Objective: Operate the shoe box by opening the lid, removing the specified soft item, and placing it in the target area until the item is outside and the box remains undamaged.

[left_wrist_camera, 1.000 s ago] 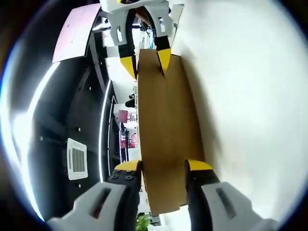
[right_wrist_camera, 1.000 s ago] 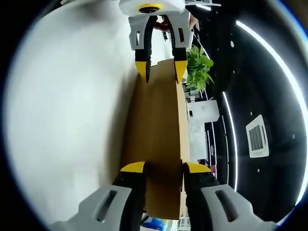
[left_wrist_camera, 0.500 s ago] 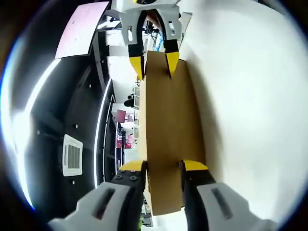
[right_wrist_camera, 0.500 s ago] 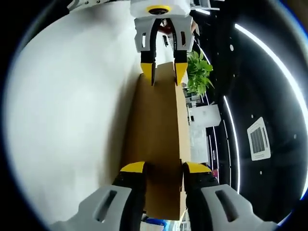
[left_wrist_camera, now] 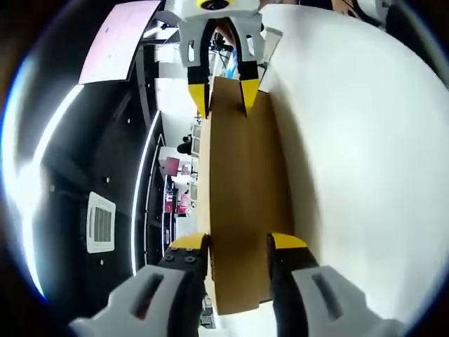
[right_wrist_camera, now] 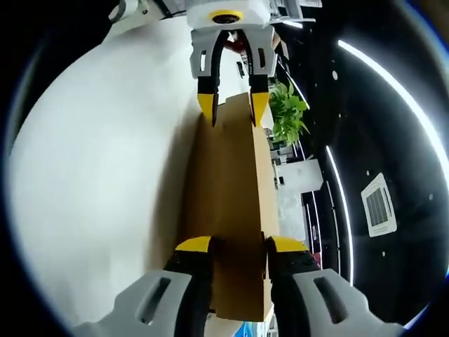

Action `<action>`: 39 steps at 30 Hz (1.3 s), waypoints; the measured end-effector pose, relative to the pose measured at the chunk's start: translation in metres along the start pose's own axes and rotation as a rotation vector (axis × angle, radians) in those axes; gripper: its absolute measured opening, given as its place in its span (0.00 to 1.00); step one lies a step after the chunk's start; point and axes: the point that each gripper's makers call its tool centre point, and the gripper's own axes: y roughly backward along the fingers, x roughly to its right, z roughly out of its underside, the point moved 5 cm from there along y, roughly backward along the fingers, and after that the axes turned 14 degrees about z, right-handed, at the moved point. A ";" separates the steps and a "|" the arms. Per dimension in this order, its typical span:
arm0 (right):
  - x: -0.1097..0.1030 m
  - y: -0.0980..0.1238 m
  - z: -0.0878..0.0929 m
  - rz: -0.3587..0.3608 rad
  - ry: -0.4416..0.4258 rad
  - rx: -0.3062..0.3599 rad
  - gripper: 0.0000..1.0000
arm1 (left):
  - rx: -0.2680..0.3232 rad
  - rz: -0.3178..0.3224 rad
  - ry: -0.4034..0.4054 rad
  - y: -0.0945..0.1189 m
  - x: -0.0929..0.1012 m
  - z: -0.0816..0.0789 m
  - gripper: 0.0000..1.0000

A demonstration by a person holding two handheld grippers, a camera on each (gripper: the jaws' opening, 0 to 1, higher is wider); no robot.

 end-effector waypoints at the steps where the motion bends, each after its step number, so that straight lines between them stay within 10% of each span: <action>1: 0.000 0.001 0.000 -0.001 0.000 0.002 0.30 | -0.001 0.000 0.000 0.001 0.001 -0.002 0.34; 39: 0.003 0.020 0.008 -0.035 -0.022 0.049 0.30 | 0.023 0.038 0.099 0.010 0.013 -0.030 0.42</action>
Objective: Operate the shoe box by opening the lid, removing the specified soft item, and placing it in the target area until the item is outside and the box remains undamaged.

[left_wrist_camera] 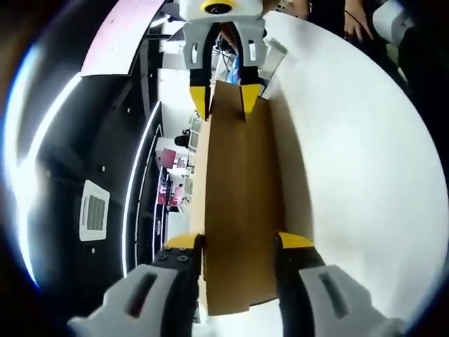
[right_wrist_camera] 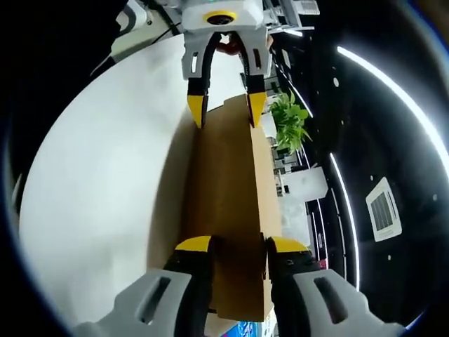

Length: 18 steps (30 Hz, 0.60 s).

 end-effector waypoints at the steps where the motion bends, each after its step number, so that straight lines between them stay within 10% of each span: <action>1: 0.000 0.000 0.000 -0.001 0.005 -0.002 0.30 | 0.011 0.005 0.004 0.001 0.000 -0.001 0.41; 18: -0.002 -0.002 0.001 0.014 0.046 -0.034 0.29 | 0.486 0.248 0.604 0.082 0.000 -0.024 0.47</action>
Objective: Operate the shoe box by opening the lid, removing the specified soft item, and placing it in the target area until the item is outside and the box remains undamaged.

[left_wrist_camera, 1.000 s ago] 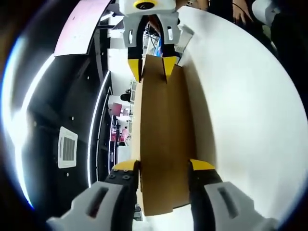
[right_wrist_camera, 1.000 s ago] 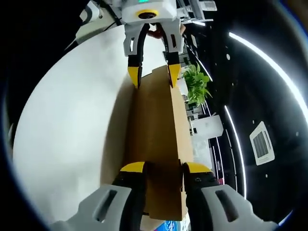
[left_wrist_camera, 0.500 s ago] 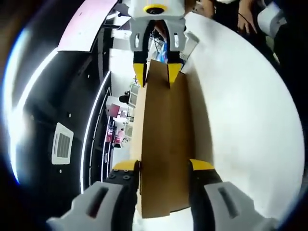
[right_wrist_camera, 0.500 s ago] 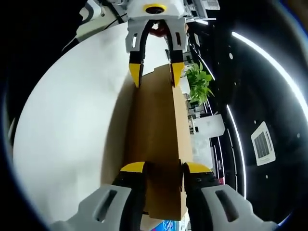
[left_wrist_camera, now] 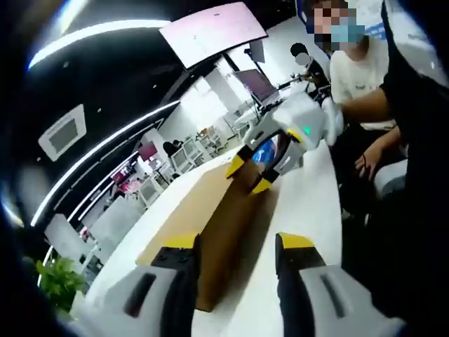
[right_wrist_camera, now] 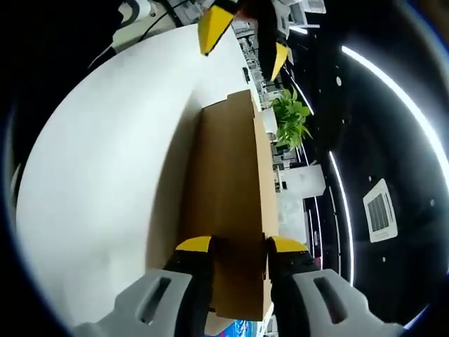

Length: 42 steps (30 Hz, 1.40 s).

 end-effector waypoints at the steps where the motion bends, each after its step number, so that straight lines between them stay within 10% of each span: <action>1: 0.000 0.000 0.000 0.000 0.000 0.000 0.29 | 0.016 -0.006 0.019 0.005 0.000 -0.002 0.49; 11: 0.000 0.000 0.001 -0.007 -0.005 -0.012 0.30 | 0.163 -0.024 0.356 0.061 0.025 -0.001 0.58; 20: -0.002 0.001 -0.001 -0.011 -0.010 -0.024 0.33 | 0.111 -0.116 0.501 0.092 0.058 0.017 0.95; 42: -0.004 0.010 -0.013 -0.043 0.003 -0.095 0.39 | 0.129 -0.187 0.569 0.120 0.079 0.022 0.99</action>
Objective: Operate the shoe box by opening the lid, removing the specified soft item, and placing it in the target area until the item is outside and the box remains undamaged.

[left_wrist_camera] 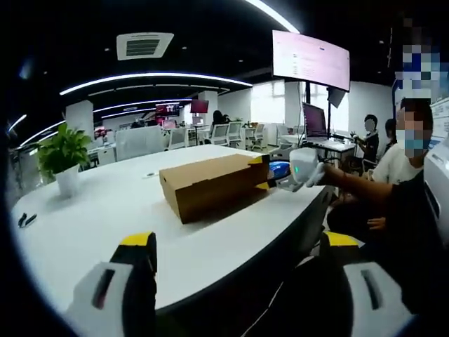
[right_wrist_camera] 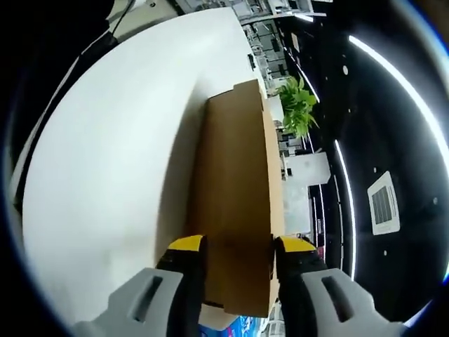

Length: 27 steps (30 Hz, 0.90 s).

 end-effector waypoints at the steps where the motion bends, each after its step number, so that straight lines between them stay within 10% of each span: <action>1: 0.000 0.004 -0.003 -0.010 -0.056 0.004 0.37 | -0.003 0.001 0.002 0.000 -0.001 0.001 0.99; 16: 0.039 0.126 -0.007 -0.087 -1.000 -0.140 0.82 | -0.021 -0.043 -0.016 0.009 0.004 -0.002 0.99; 27: 0.028 0.192 0.044 -0.037 -1.188 -0.383 1.00 | 0.015 -0.110 0.014 0.028 -0.002 -0.010 0.99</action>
